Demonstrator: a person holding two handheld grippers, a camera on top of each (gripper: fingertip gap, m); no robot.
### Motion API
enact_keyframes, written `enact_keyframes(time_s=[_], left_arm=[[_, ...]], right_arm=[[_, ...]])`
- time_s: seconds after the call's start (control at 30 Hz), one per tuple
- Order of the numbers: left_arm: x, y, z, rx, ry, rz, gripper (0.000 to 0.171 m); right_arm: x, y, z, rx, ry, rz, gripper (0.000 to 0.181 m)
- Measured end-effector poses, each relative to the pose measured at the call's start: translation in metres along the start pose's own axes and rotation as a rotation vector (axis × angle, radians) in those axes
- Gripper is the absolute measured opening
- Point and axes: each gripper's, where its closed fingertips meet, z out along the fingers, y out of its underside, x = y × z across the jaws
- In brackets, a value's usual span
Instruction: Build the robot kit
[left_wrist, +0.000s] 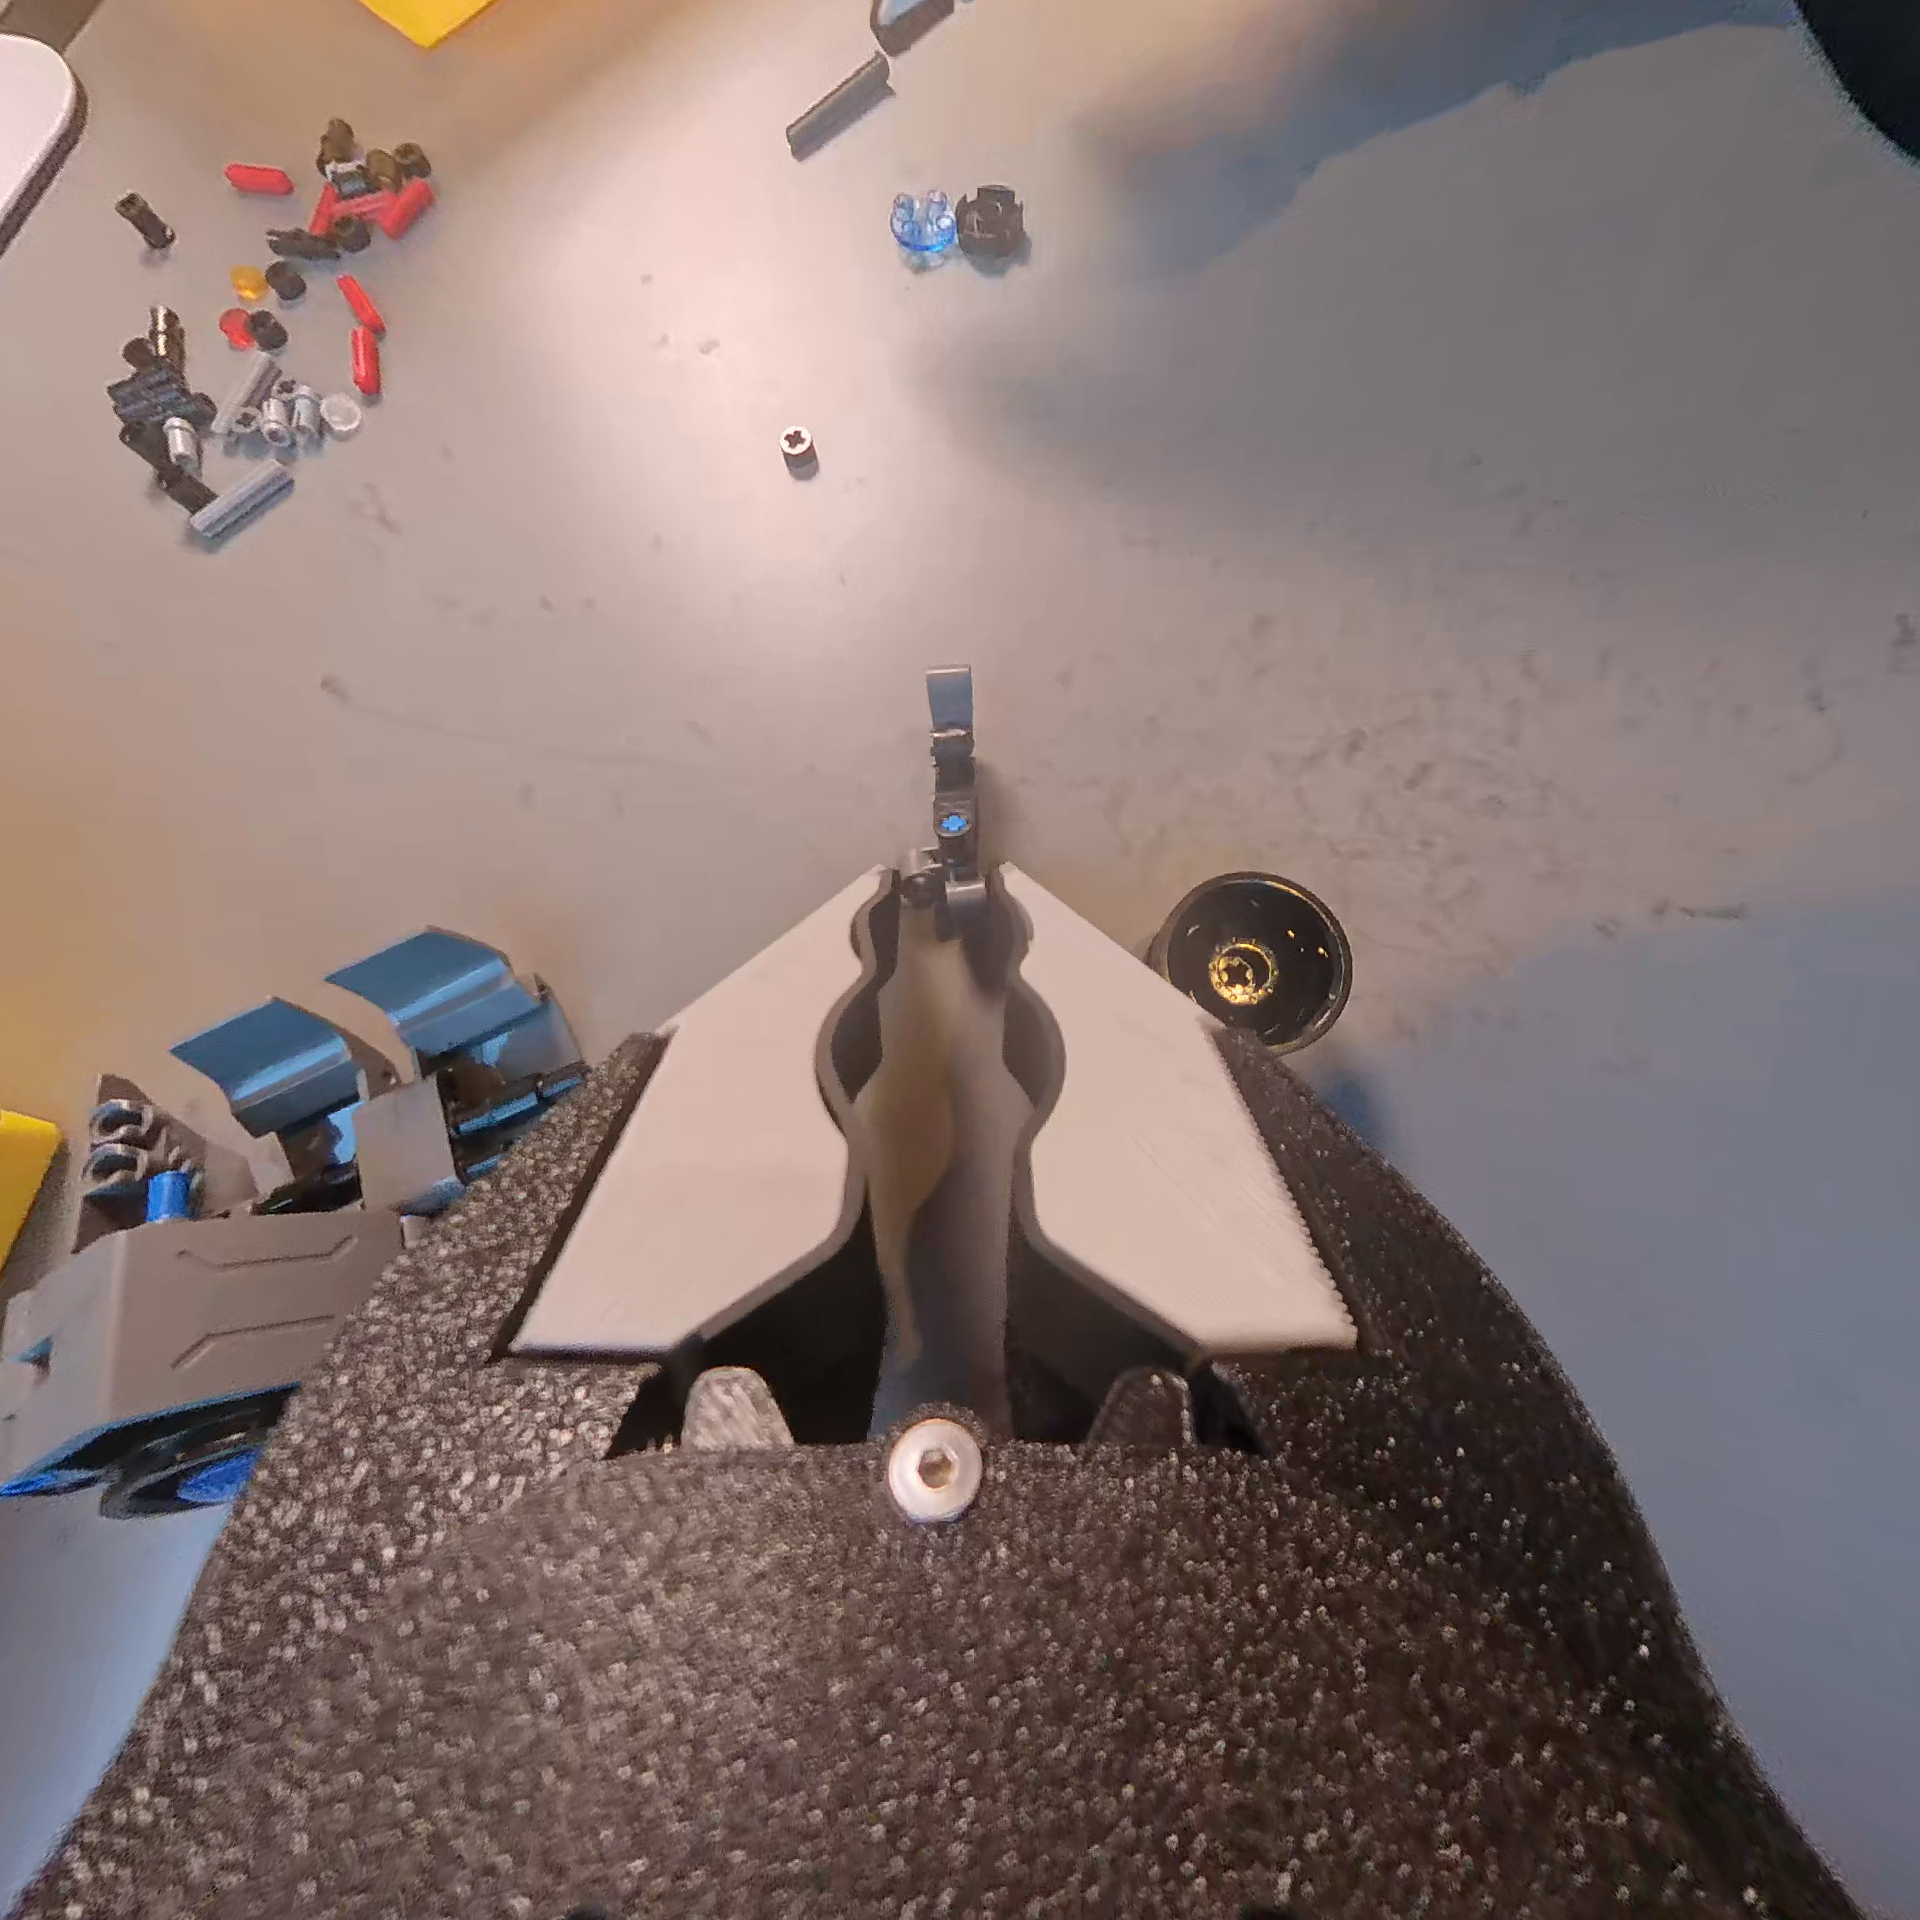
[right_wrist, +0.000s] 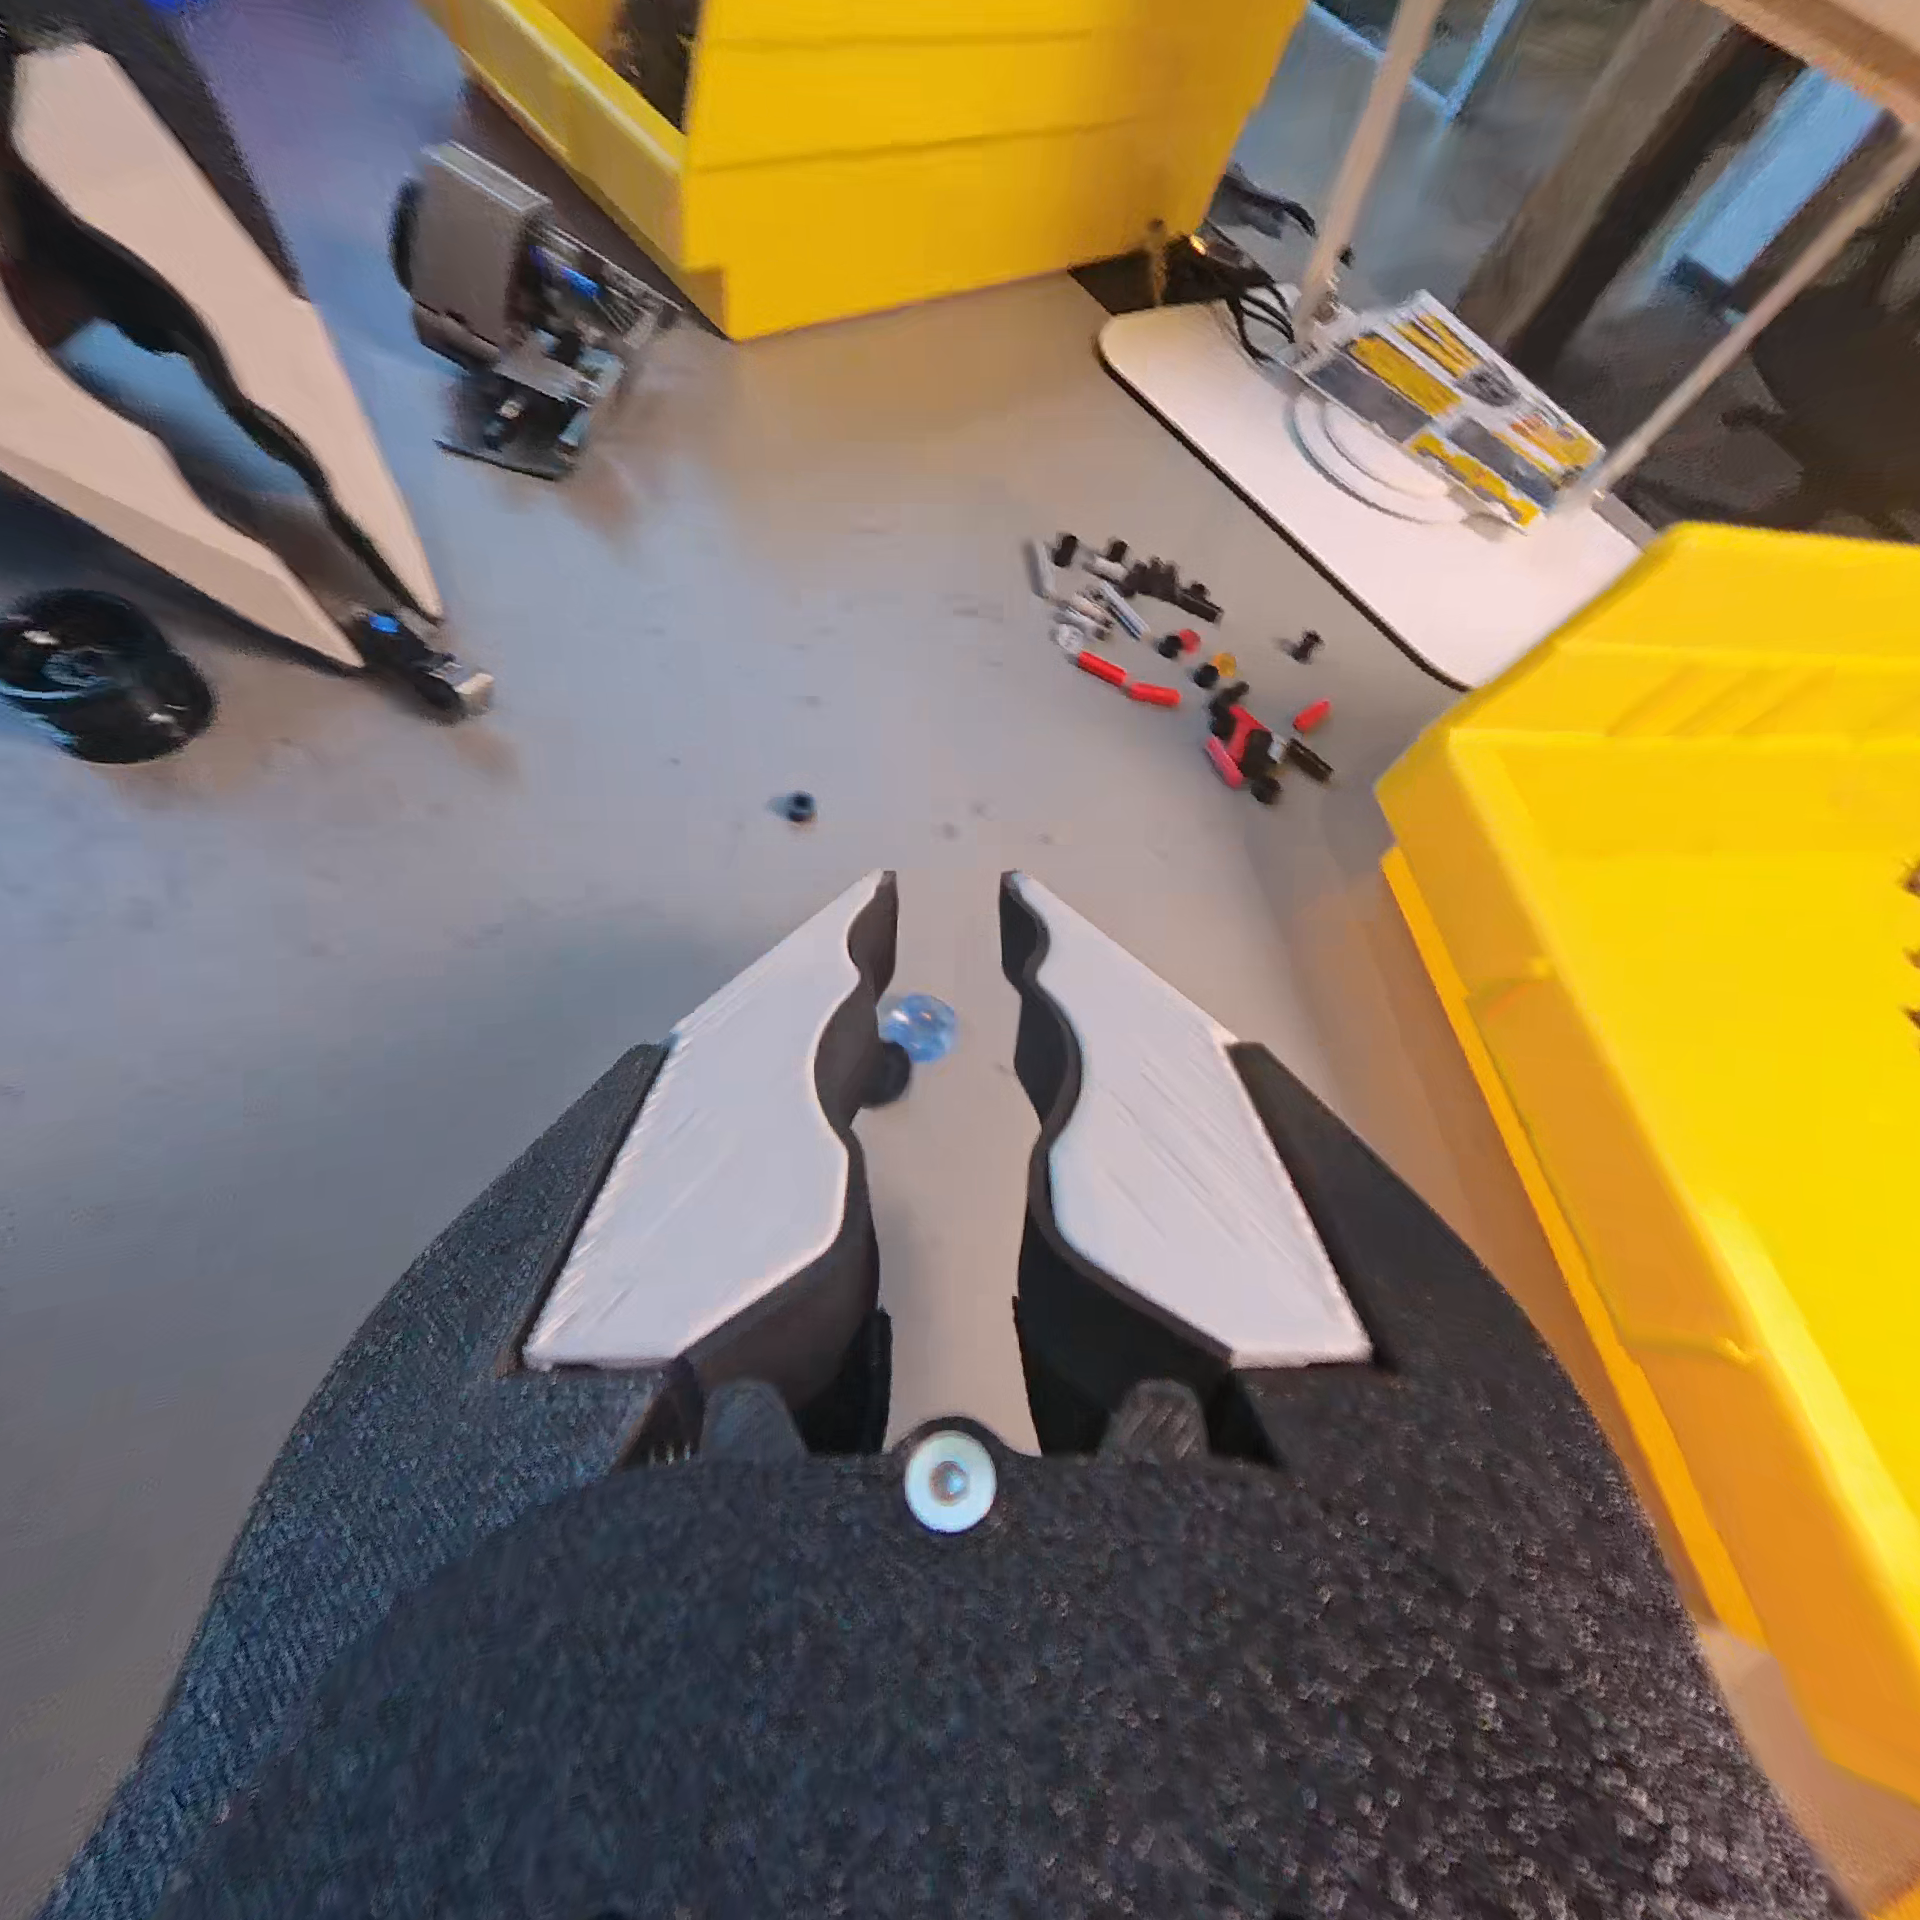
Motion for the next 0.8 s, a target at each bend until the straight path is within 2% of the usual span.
enact_keyframes(time_s=[0.13,0.27,0.37,0.43,0.8], left_arm=[[0.006,-0.013,-0.003,0.065,0.031,0.02,0.015],[0.024,-0.039,-0.014,0.178,0.071,0.095,0.015],[0.037,-0.048,-0.017,0.213,0.085,0.158,0.015],[0.044,-0.05,-0.018,0.223,0.099,0.191,0.015],[0.059,-0.051,-0.021,0.23,0.145,0.236,0.014]], right_arm=[[-0.076,-0.029,0.002,0.115,-0.271,-0.131,0.02],[-0.124,-0.041,0.004,0.163,-0.387,-0.275,0.03],[-0.137,-0.04,0.004,0.168,-0.45,-0.292,0.026],[-0.14,-0.036,0.003,0.159,-0.459,-0.323,0.009],[-0.15,-0.033,-0.008,0.197,-0.55,-0.361,0.007]])
